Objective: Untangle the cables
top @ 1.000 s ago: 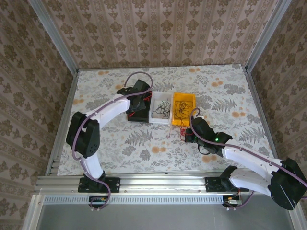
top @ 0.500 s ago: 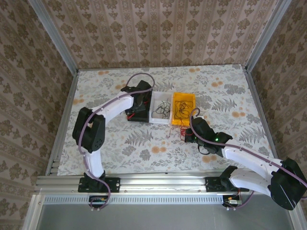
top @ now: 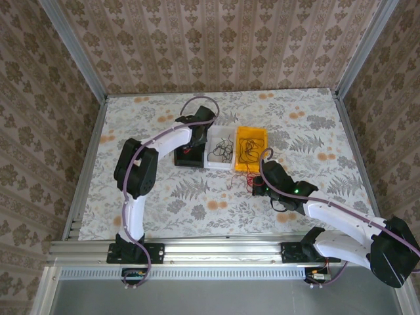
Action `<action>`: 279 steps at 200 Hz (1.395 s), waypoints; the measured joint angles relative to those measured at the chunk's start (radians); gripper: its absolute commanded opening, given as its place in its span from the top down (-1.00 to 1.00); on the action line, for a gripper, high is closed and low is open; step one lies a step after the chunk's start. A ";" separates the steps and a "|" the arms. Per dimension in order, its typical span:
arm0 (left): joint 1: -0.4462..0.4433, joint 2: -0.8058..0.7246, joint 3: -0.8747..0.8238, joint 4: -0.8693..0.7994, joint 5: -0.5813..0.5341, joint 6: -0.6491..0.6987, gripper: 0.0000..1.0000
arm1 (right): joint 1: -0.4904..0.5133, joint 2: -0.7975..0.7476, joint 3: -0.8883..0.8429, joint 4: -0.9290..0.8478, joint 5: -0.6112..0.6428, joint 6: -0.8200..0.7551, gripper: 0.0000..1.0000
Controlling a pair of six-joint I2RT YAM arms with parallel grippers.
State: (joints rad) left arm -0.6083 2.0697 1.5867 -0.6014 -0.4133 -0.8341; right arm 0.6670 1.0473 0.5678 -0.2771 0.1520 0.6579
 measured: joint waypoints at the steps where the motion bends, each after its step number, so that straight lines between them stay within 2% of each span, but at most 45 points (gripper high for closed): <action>1: 0.000 0.000 -0.002 0.005 0.000 0.000 1.00 | 0.000 0.000 0.000 0.000 0.000 0.000 0.86; 5: 0.000 0.000 -0.008 0.017 0.000 0.000 1.00 | 0.000 0.000 0.000 0.000 -0.001 0.000 0.86; 24: 0.000 0.002 -0.035 0.071 0.002 0.003 0.54 | 0.000 0.000 0.000 0.000 -0.002 0.000 0.86; 43: 0.000 0.002 -0.062 0.114 0.011 0.001 0.26 | 0.000 0.000 0.000 0.000 -0.002 0.000 0.86; 105: -0.017 -0.069 -0.162 0.248 0.062 0.041 0.05 | 0.000 0.000 0.000 0.000 -0.002 0.000 0.86; 144: -0.049 -0.225 -0.187 0.352 0.060 0.062 -0.26 | 0.000 0.000 0.000 0.001 -0.003 0.001 0.86; 179: -0.080 -0.372 -0.257 0.403 0.062 0.110 -0.29 | 0.000 0.000 -0.008 0.013 -0.011 0.001 0.87; 203: -0.119 -0.431 -0.345 0.443 0.113 0.212 -0.31 | -0.007 0.000 -0.015 0.029 -0.046 -0.004 0.88; 247: -0.282 -0.500 -0.598 0.574 0.286 0.402 -0.33 | -0.116 -0.030 -0.019 0.088 -0.232 -0.050 0.90; 279: -0.314 -0.528 -0.735 0.690 0.370 0.439 -0.37 | -0.196 -0.080 -0.019 0.094 -0.344 -0.084 0.90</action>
State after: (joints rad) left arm -0.9226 1.5421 0.8516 0.0891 -0.0429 -0.3946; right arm 0.4713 0.9672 0.5488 -0.1829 -0.1921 0.5735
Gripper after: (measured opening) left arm 0.675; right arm 0.066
